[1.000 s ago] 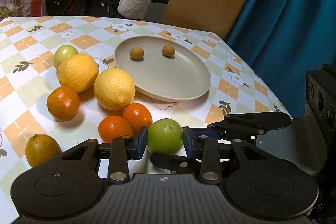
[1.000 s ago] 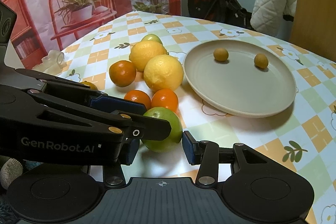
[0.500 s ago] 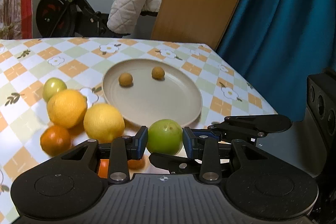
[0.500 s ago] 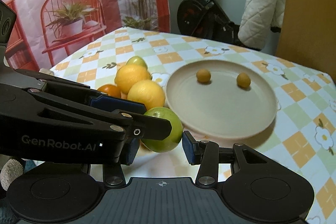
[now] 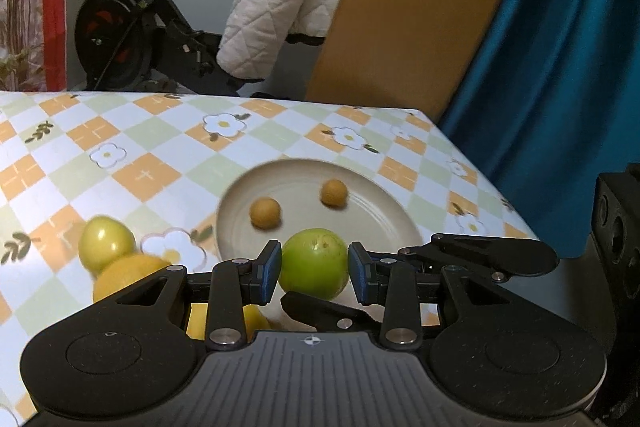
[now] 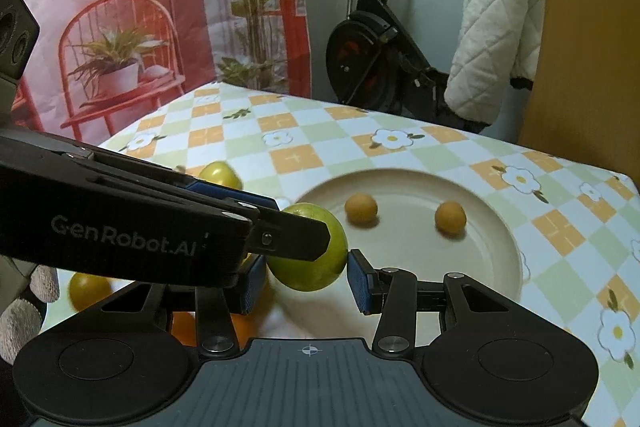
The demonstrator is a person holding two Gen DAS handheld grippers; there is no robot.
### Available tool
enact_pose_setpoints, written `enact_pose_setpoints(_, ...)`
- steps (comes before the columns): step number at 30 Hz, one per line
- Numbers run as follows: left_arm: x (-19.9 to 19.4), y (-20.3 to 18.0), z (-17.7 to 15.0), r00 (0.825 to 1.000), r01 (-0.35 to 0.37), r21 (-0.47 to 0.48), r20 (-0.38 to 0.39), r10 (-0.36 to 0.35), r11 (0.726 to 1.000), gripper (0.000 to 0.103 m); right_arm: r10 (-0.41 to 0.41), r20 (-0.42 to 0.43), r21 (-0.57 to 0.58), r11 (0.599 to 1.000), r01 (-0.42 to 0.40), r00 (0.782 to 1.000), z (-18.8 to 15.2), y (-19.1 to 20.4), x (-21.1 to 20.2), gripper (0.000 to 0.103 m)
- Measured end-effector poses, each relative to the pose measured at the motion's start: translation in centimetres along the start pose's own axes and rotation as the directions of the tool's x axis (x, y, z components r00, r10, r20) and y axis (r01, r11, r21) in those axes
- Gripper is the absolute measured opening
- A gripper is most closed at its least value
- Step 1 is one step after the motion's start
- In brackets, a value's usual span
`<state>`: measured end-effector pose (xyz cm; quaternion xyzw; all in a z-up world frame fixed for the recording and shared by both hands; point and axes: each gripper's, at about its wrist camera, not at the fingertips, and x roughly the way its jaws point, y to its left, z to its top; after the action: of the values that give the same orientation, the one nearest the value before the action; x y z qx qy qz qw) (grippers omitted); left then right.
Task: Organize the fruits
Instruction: 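Carry the green lime onto the plate and open the left tool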
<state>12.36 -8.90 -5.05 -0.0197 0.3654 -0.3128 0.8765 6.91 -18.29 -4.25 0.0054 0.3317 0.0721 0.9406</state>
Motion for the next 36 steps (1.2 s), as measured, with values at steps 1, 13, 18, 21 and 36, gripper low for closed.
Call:
enact_pose_setpoints(1, 0.4, 0.1, 0.3, 1.0, -0.007, 0.001, -0.004, 0.007, 1.0, 0.039, -0.001, -0.002, 0.0, 1.0, 0.001, 1.0, 0.2, -0.2, 0.5, 0.041)
enact_pose_setpoints(13, 4.0, 2.1, 2.2, 0.997, -0.066, -0.021, -0.047, 0.065, 0.998, 0.039, -0.015, -0.049, -0.025, 1.0, 0.013, 0.999, 1.5, -0.9, 5.5, 0.041)
enact_pose_setpoints(18, 4.8, 2.5, 2.5, 0.995, -0.079, -0.028, -0.059, 0.077, 0.996, 0.039, -0.021, -0.062, -0.026, 0.999, 0.02, 0.998, 1.8, -1.0, 6.5, 0.041)
enact_pose_setpoints(21, 5.3, 2.6, 2.5, 0.994, -0.085, -0.025, -0.064, 0.083, 0.996, 0.039, -0.023, -0.07, -0.018, 1.0, 0.022, 0.997, 1.8, -1.2, 7.1, 0.041)
enact_pose_setpoints(36, 3.7, 2.9, 2.9, 0.992, -0.125, -0.046, -0.028, 0.124, 0.991, 0.039, -0.036, -0.054, 0.015, 0.999, 0.037, 0.998, 2.0, -1.6, 6.6, 0.041)
